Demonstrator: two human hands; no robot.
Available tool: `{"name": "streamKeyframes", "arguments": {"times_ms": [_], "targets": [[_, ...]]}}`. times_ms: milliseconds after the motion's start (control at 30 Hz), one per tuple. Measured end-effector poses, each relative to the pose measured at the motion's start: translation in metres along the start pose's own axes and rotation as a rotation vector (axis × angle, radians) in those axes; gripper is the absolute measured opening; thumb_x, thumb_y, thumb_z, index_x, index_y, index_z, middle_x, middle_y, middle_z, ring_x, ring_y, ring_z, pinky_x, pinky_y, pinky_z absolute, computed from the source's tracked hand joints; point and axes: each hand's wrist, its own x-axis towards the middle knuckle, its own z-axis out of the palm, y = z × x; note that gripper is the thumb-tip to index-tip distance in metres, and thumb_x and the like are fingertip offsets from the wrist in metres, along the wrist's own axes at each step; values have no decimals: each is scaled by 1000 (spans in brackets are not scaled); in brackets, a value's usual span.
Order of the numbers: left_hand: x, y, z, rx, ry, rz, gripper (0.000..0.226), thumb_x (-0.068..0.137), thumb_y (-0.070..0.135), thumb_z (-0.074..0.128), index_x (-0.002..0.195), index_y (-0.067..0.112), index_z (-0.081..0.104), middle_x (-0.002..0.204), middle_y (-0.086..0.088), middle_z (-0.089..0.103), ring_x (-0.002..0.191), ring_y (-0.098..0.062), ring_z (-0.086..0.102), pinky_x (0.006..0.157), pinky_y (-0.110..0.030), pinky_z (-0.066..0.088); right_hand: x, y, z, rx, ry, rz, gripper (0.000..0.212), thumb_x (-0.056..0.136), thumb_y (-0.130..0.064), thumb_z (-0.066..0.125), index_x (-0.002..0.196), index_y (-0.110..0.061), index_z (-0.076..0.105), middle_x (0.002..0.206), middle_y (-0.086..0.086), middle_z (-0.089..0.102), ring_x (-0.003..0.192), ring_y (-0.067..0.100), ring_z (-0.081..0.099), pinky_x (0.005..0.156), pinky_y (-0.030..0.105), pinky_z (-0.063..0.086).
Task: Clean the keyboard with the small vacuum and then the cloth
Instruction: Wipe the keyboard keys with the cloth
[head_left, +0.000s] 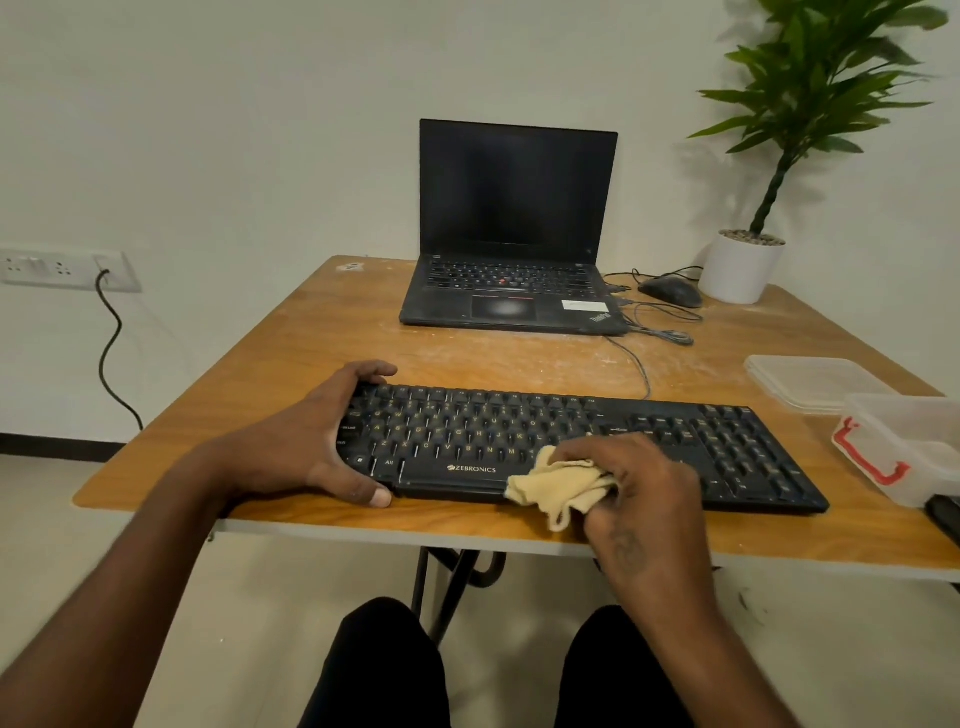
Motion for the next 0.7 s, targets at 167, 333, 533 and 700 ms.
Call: {"name": "streamKeyframes", "arguments": {"times_ms": [167,333,533,700], "targets": [[0,0,-1,-15,-5,4,120,61,38,102,144,66,20,143,25,39,116,15,51,98,-21,48,0,2,2,26,-64,-62,67,56,27,63,90,-29,79,88,-22,63,87,-3,63,62,12,48],[0,0,0,-13,-4,8,121,56,46,100,144,66,20,143,26,38,117,17,49,98,-19,48,4,19,-24,-66,-14,29,68,57,28,65,92,-28,80,88,-25,59,87,-13,59,70,8,47],[1,-1,-1,-10,-11,8,122,59,42,101,145,65,19,143,26,37,118,15,50,96,-18,50,0,-1,1,-43,1,7,68,60,26,63,101,-26,78,90,-16,63,81,-6,61,63,5,45],[2,-1,-1,14,2,3,121,62,36,102,146,64,19,144,25,36,124,9,48,97,-18,49,2,-44,41,88,-204,-79,55,72,16,69,103,-30,78,96,-11,65,83,0,60,67,15,51]]}}
